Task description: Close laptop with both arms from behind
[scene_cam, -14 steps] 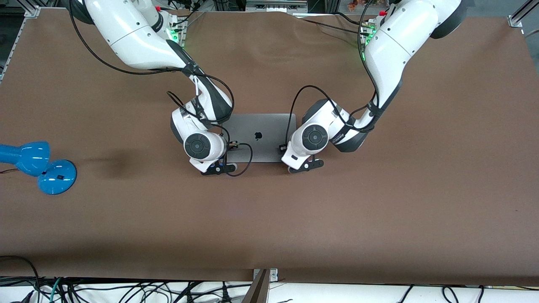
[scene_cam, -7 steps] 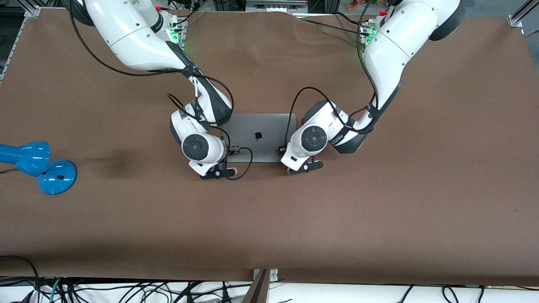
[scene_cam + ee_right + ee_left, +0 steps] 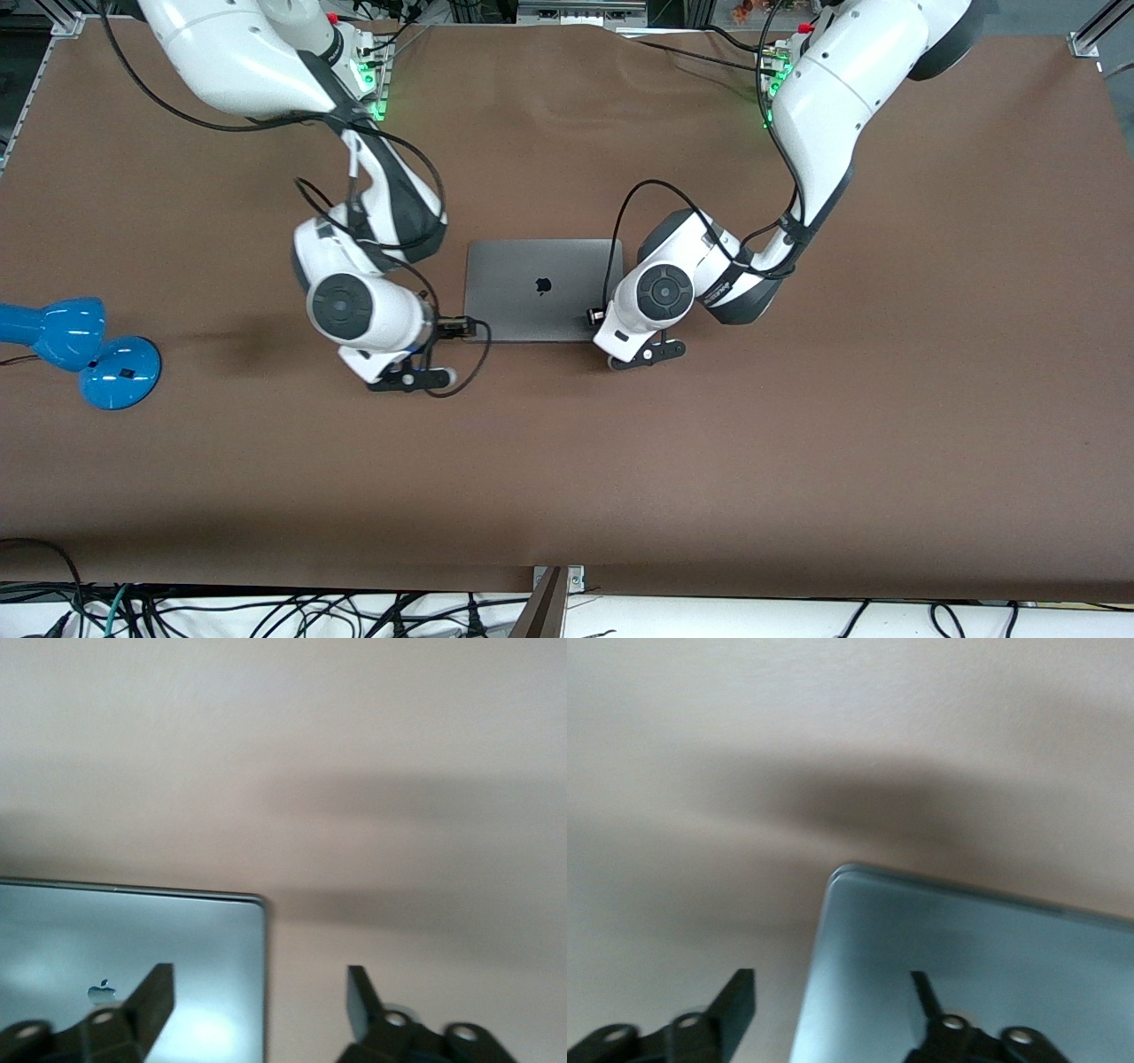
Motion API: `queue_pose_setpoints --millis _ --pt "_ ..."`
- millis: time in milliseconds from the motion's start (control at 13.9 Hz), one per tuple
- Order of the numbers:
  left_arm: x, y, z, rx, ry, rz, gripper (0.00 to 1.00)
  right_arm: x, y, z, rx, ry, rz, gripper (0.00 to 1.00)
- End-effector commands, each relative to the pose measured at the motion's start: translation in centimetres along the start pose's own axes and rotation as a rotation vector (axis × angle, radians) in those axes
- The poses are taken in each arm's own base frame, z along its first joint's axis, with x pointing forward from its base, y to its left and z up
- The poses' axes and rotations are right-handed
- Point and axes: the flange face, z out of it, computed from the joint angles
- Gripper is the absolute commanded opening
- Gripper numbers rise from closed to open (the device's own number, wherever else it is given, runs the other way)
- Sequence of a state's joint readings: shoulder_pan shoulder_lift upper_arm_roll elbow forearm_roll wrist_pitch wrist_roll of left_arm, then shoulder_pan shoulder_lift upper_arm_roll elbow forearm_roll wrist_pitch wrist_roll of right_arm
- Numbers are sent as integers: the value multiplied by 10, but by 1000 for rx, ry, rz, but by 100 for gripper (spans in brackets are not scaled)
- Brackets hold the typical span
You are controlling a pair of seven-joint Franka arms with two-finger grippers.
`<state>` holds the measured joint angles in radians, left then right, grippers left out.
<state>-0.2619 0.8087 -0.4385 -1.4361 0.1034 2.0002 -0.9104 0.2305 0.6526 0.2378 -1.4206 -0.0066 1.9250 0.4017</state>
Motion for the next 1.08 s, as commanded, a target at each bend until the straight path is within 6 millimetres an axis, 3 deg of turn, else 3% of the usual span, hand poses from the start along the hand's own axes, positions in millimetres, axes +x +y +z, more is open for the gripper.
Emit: queue_pose_setpoints --millis 0,216,433,794,1010 --pt "-30 -17 -72 82 46 65 100 -4 30 -38 -21 9 39 100" --pt "-64 -46 -132 93 84 138 100 3 86 -70 -50 30 110 100" --pt "-77 -99 -179 76 93 162 100 9 134 -85 -84 19 121 100" --pt "-105 -167 -236 80 191 193 100 19 203 -151 -78 70 59 100" --pt "-108 -217 -273 62 244 232 100 -9 228 -216 -85 162 10 100"
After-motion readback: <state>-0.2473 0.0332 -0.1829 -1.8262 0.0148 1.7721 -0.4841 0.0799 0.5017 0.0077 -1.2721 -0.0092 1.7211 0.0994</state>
